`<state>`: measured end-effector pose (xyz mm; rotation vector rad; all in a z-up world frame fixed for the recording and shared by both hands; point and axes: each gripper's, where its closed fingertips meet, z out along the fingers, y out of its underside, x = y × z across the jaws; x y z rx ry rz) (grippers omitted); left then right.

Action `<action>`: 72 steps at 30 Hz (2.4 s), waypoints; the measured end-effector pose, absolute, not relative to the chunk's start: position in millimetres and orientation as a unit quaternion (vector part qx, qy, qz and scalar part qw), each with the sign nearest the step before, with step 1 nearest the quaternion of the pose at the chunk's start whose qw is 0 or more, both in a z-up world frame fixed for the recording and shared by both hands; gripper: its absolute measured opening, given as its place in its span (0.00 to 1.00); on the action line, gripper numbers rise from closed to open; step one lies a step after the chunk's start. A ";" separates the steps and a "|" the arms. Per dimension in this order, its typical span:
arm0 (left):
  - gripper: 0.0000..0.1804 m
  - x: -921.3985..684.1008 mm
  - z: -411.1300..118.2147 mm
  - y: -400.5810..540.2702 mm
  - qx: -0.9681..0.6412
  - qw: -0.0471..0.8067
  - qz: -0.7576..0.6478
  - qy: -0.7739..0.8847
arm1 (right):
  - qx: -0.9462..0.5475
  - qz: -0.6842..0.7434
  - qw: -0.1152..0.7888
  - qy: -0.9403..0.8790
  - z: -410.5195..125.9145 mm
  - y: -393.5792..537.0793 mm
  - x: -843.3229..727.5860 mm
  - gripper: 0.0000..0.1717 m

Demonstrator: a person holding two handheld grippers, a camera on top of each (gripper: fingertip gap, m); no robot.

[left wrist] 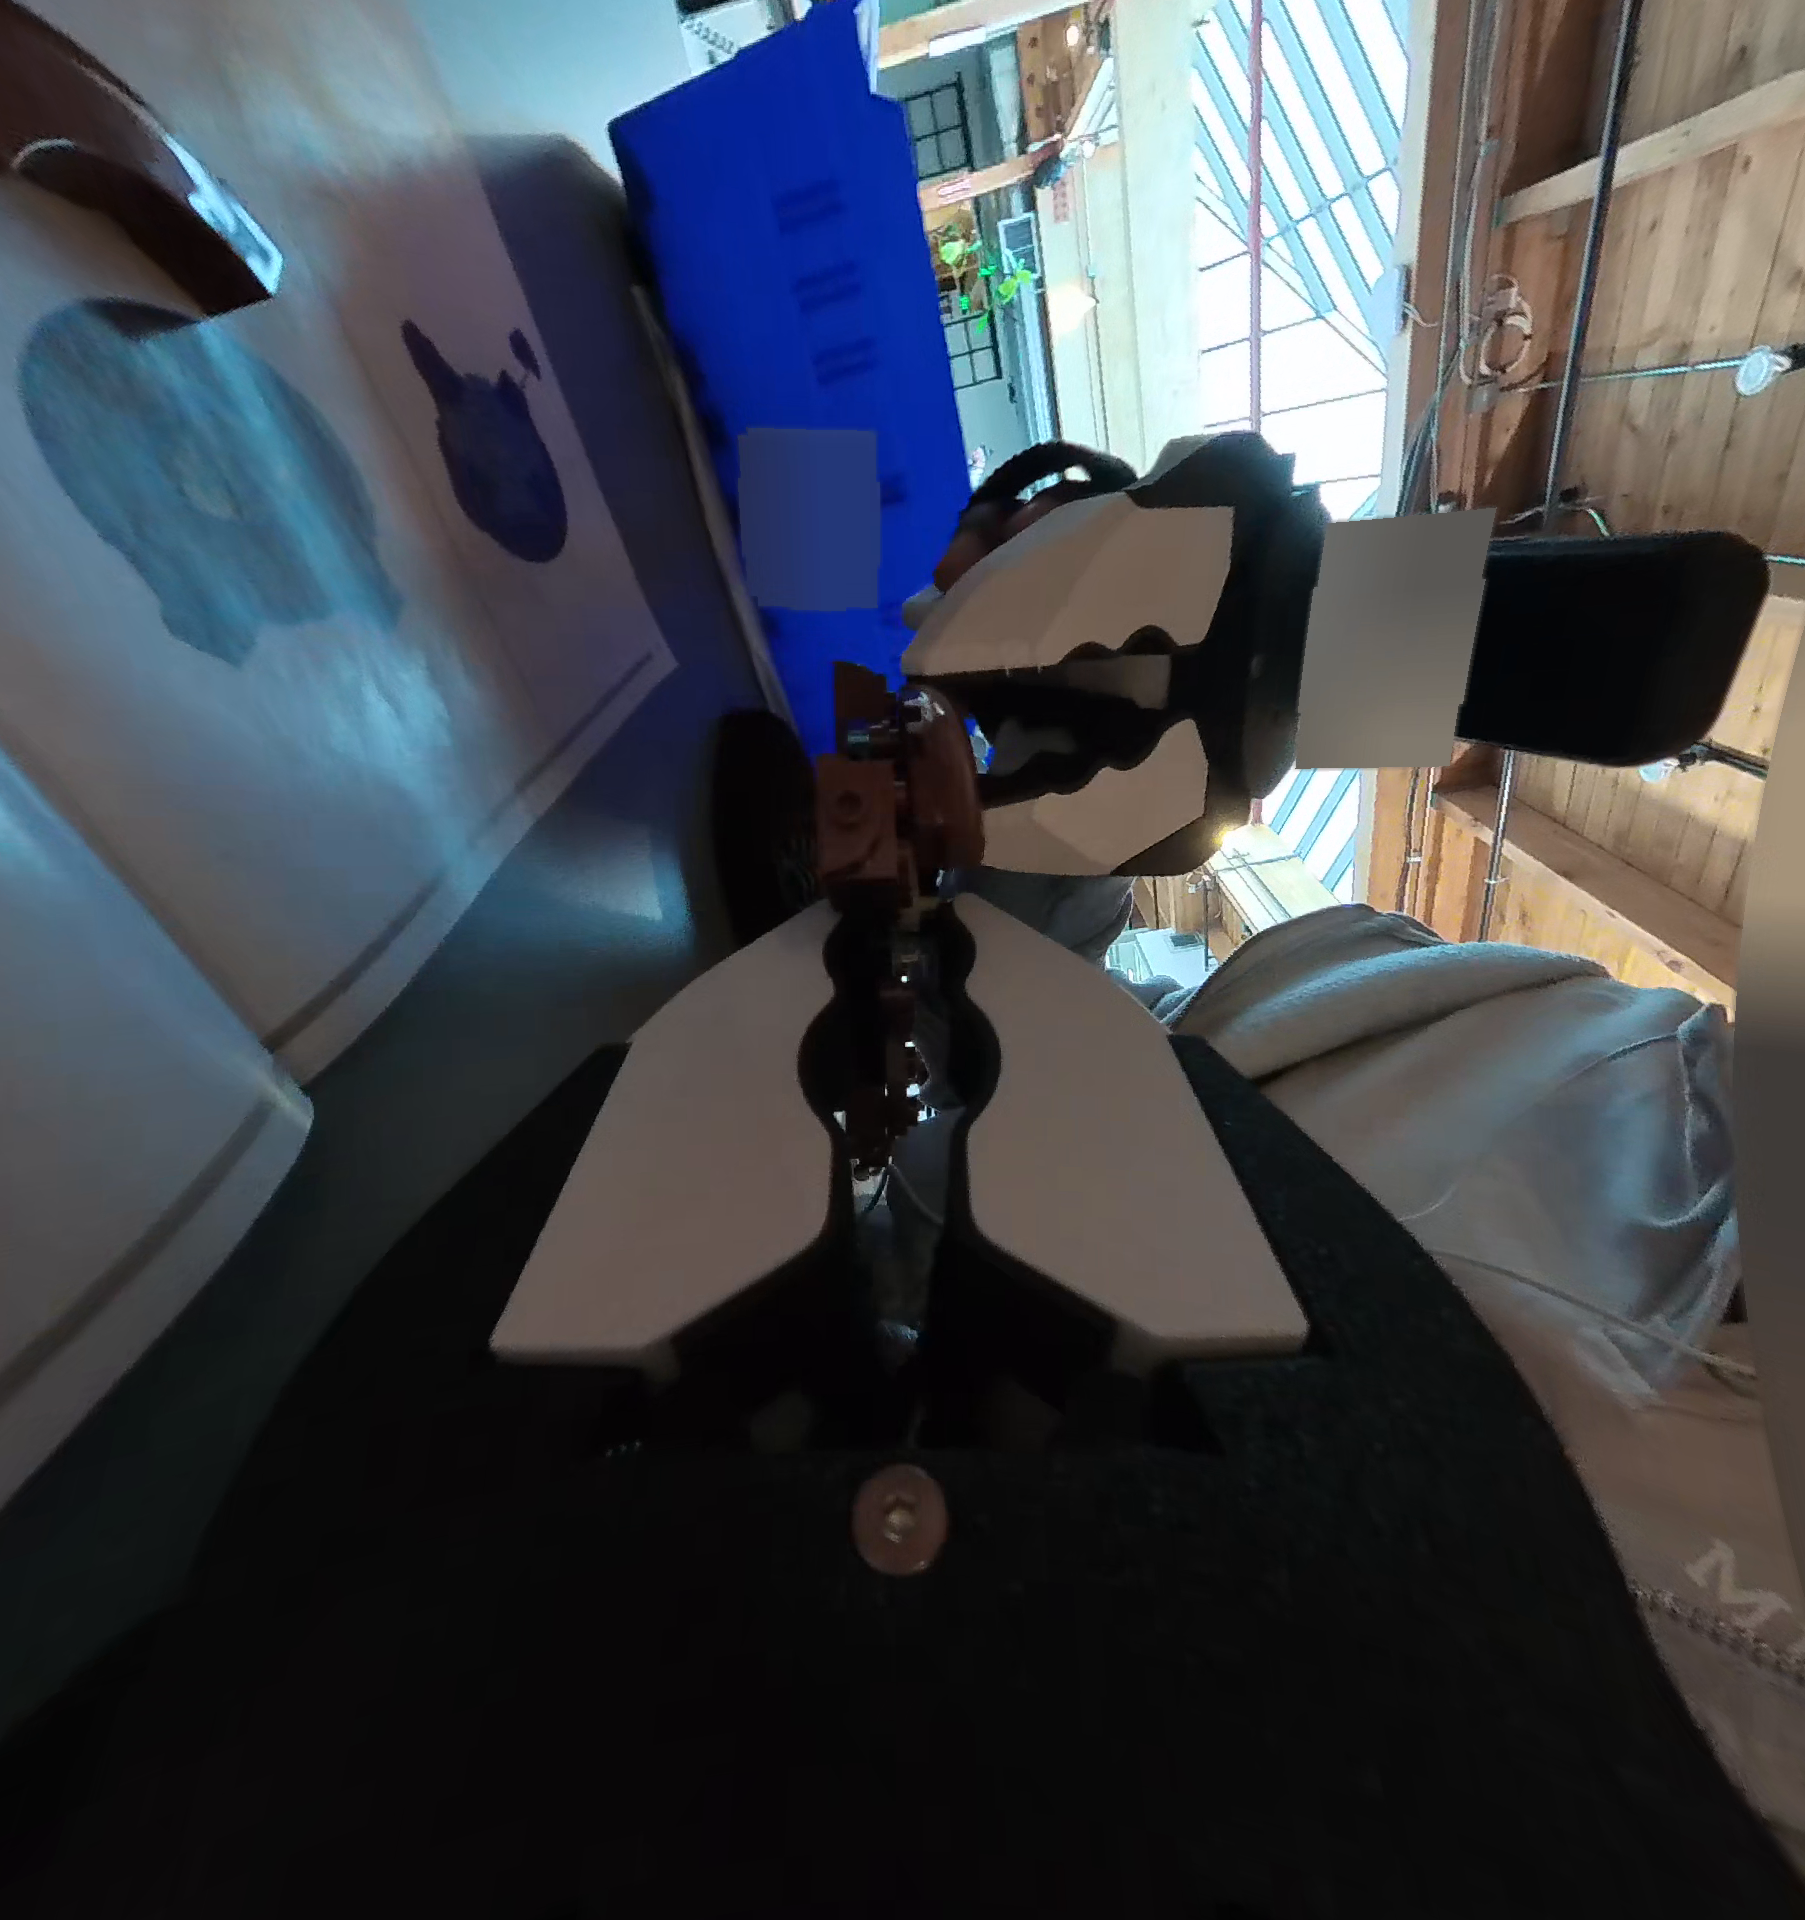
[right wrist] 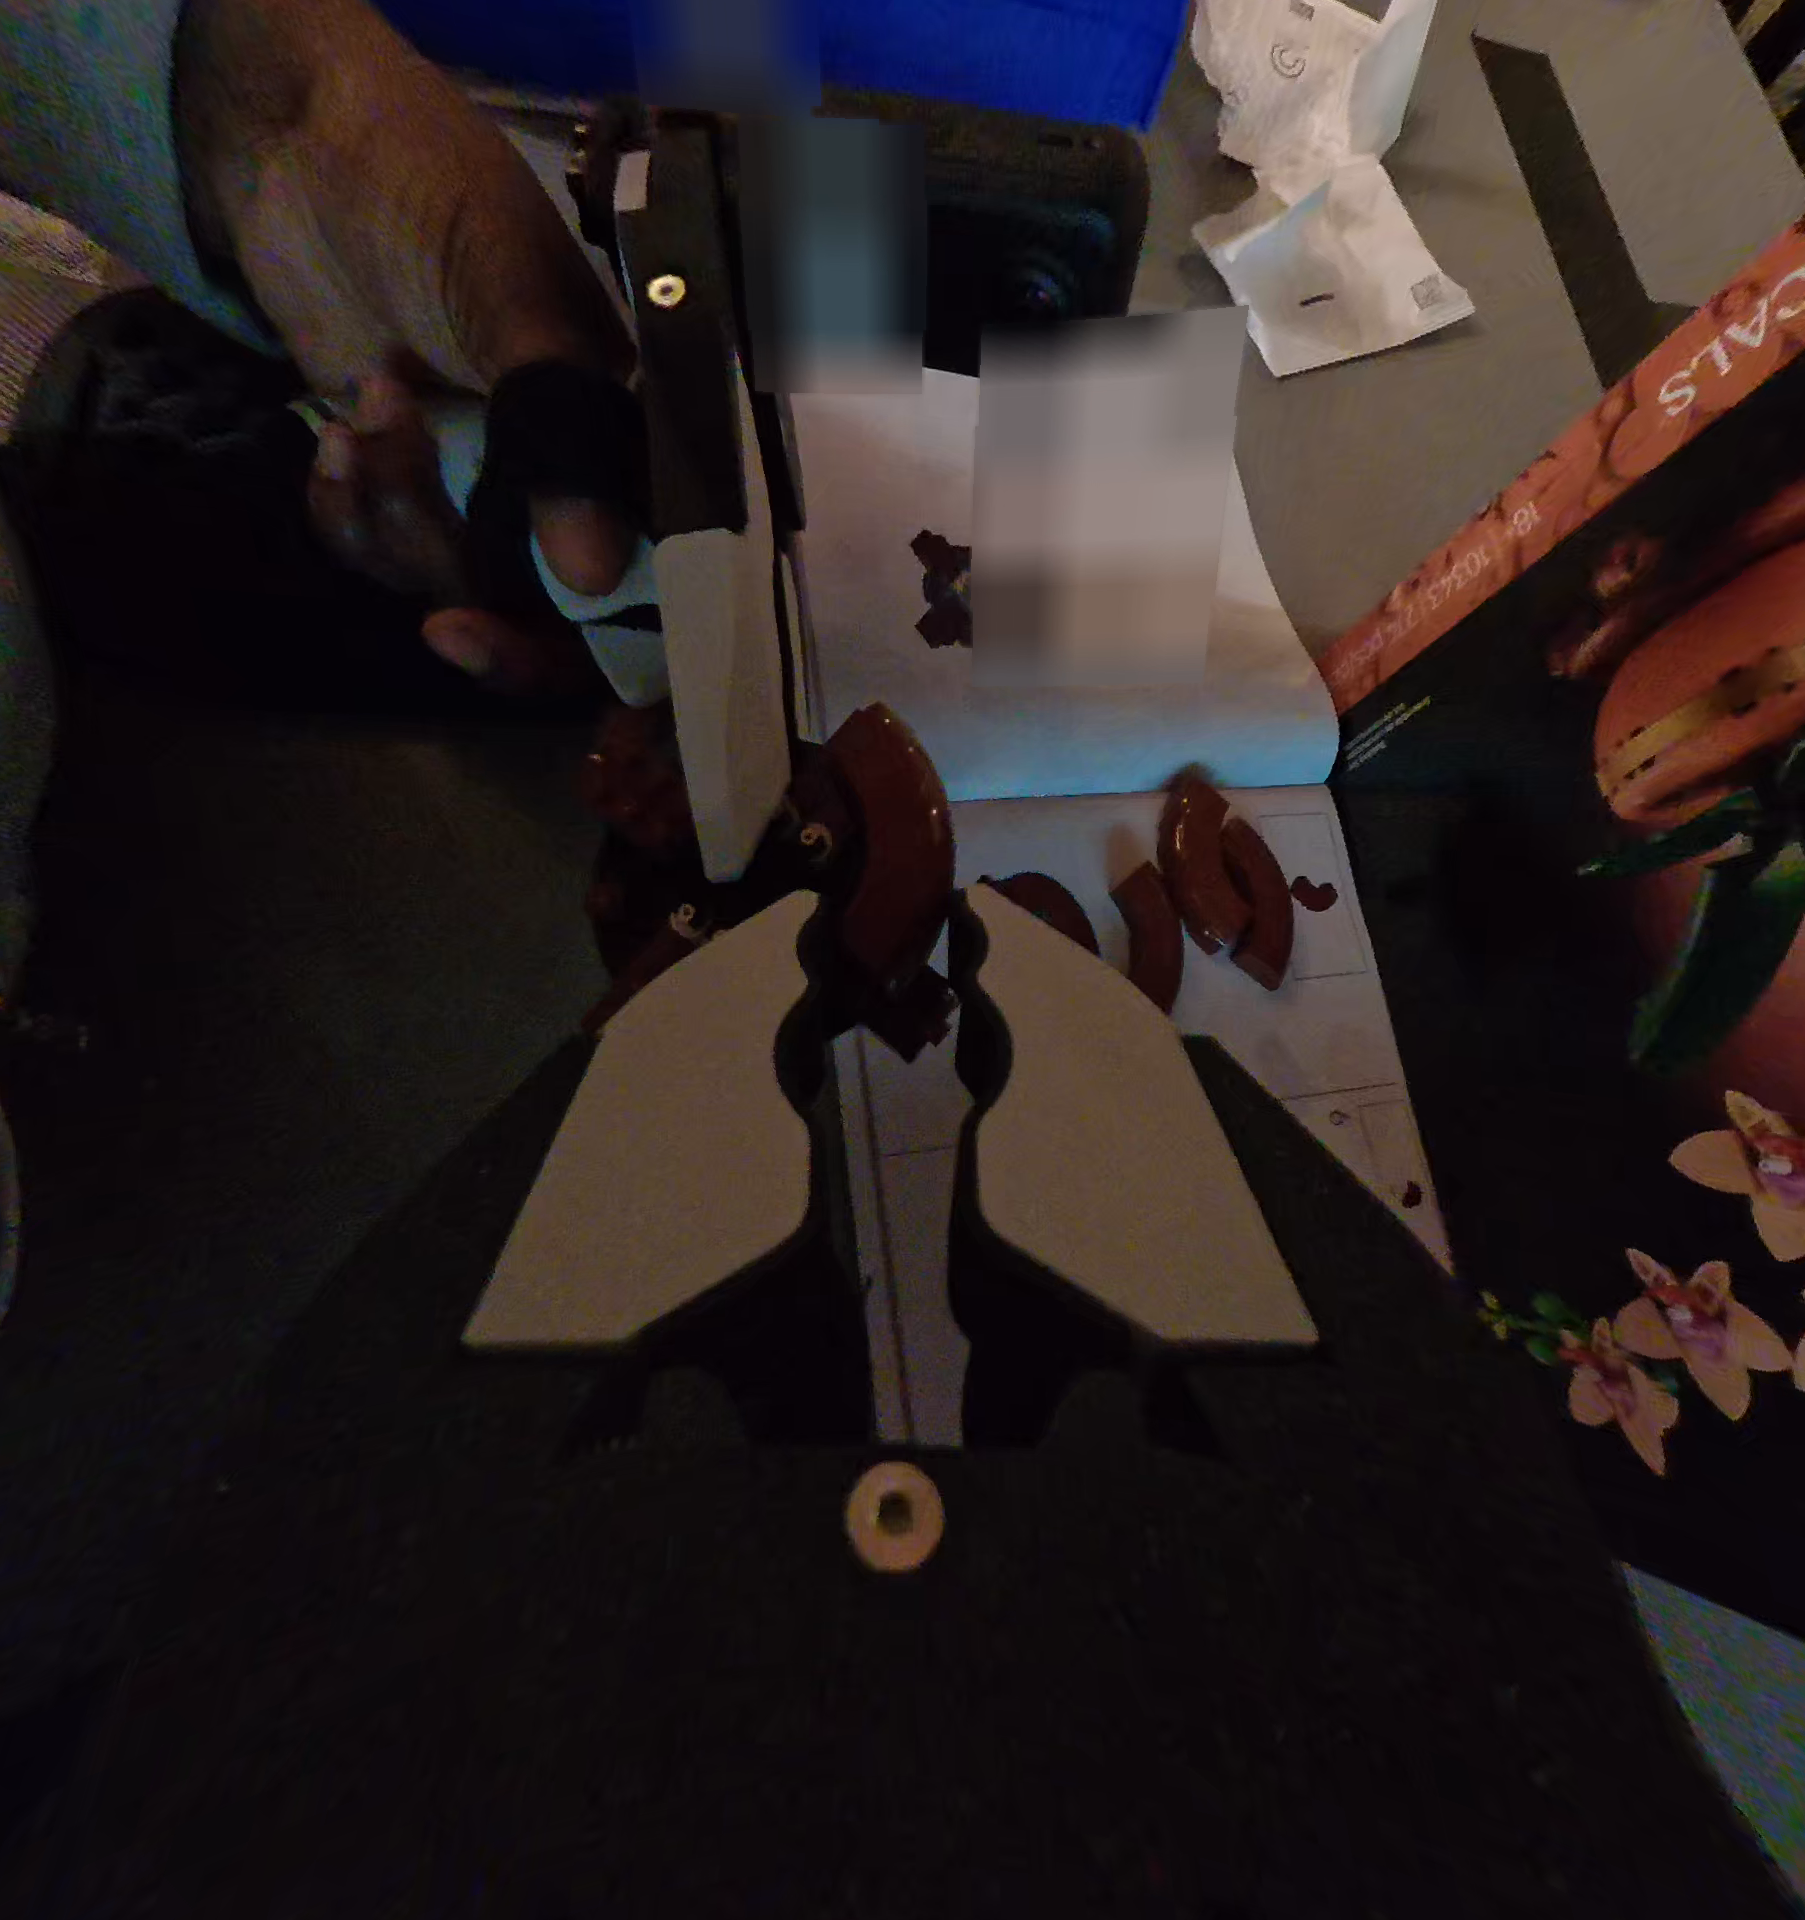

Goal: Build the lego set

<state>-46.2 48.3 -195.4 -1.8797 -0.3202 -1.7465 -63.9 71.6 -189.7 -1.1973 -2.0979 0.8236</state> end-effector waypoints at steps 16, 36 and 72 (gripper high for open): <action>0.07 -46.9 -195.1 46.8 -0.704 0.293 -0.637 -0.109 | -0.442 0.278 0.290 -0.802 -189.8 71.4 -63.2 0.11; 0.07 -40.7 -191.9 42.7 -0.708 0.289 -0.637 -0.099 | -0.451 0.852 0.100 -0.246 -89.7 117.7 -40.5 0.10; 0.07 -34.6 -192.2 44.1 -0.719 0.278 -0.632 -0.081 | -0.549 0.756 0.044 -0.353 -141.4 77.3 -59.0 0.09</action>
